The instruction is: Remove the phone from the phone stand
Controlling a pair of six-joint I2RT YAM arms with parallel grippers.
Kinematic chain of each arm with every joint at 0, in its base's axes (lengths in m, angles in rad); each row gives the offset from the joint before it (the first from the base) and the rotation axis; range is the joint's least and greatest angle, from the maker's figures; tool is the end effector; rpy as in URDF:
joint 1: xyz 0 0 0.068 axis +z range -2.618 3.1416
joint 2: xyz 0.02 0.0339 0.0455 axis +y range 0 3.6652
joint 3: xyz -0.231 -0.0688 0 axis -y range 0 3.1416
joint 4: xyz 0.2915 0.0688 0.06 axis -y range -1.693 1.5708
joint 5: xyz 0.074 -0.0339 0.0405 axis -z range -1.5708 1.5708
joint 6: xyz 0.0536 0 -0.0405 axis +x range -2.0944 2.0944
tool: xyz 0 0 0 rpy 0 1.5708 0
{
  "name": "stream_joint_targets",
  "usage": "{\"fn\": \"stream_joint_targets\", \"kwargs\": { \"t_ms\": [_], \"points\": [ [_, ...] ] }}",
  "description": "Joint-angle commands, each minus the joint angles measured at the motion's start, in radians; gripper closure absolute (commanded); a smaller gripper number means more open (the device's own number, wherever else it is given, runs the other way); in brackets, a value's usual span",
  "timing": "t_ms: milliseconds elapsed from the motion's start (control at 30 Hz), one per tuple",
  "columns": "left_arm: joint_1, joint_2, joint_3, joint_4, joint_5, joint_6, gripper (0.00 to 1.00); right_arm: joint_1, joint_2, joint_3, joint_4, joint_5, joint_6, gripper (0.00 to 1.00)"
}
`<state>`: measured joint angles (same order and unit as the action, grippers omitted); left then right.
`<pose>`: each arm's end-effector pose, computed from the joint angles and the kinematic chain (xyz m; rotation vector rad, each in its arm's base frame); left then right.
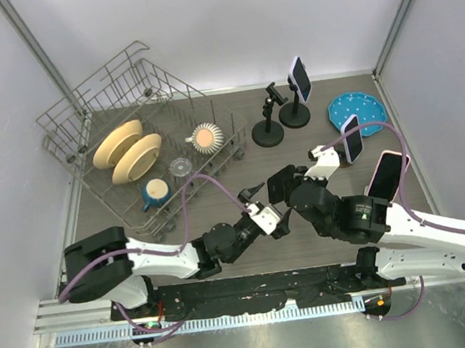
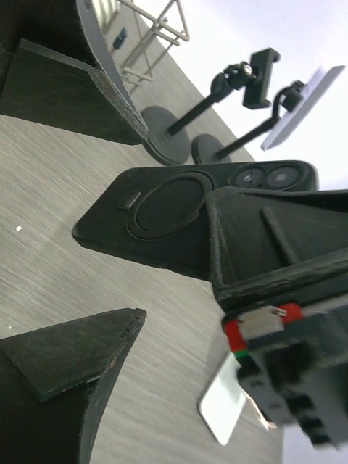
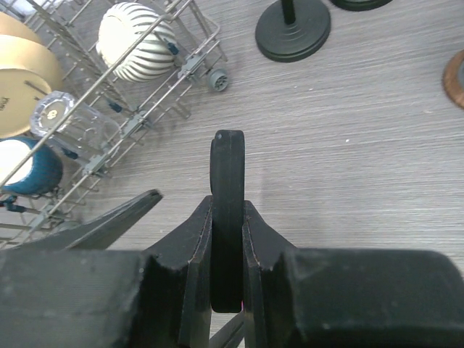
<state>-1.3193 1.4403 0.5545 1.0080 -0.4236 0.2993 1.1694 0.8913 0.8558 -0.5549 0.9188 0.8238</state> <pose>0.1066 -0.3265 0.1697 0.8003 1.2461 -0.5240 0.1395 0.2197 0.2835 0.1644 1.9226 0.3346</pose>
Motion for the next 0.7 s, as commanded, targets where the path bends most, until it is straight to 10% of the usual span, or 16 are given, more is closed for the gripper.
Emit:
{"fn": "stream_joint_targets", "kwargs": {
  "t_ms": [0, 367, 667],
  "points": [
    [-0.020, 0.113, 0.025, 0.276, -0.185, 0.090, 0.00, 0.003, -0.009, -0.011, 0.167, -0.009, 0.090, 0.99],
    [-0.081, 0.259, 0.079, 0.437, -0.357, 0.207, 0.16, 0.003, 0.015, -0.043, 0.233, -0.040, 0.113, 0.99],
    [-0.095, 0.290, 0.090, 0.488, -0.434, 0.241, 0.56, 0.003, 0.038, -0.047, 0.254, -0.038, 0.147, 0.99]
  ]
}}
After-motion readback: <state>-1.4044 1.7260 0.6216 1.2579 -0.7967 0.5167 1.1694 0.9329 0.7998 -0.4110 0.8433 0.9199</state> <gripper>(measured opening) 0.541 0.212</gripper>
